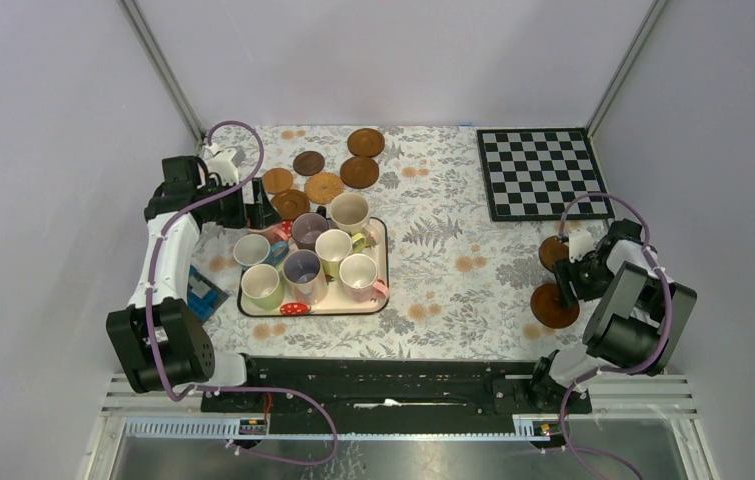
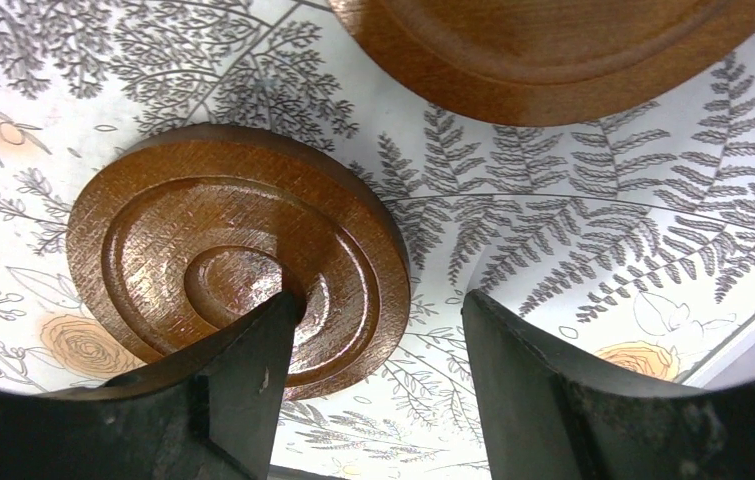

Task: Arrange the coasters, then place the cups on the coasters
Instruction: Move the coaster to the center of the board.

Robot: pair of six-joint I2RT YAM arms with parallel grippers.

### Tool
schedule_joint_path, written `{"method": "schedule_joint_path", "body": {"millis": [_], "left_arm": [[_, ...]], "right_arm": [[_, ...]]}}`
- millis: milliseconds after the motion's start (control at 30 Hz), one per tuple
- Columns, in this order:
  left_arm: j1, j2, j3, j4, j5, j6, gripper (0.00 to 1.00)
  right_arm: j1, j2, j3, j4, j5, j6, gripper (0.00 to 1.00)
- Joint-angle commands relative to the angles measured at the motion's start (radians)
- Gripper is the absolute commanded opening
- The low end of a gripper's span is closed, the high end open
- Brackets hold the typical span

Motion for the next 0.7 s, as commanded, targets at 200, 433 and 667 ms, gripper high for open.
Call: {"method": "schedule_joint_path", "body": {"millis": [200, 433, 667], "left_arm": [[-0.003, 0.013, -0.006, 0.05, 0.025, 0.015, 0.99], [-0.004, 0.018, -0.005, 0.05, 0.028, 0.015, 0.99], [-0.004, 0.02, -0.001, 0.05, 0.037, 0.01, 0.99]], "right_arm": [[-0.061, 0.067, 0.026, 0.076, 0.131, -0.05, 0.66], [-0.077, 0.075, 0.05, 0.058, 0.119, -0.057, 0.67], [-0.078, 0.045, 0.112, -0.022, 0.057, -0.055, 0.74]]}}
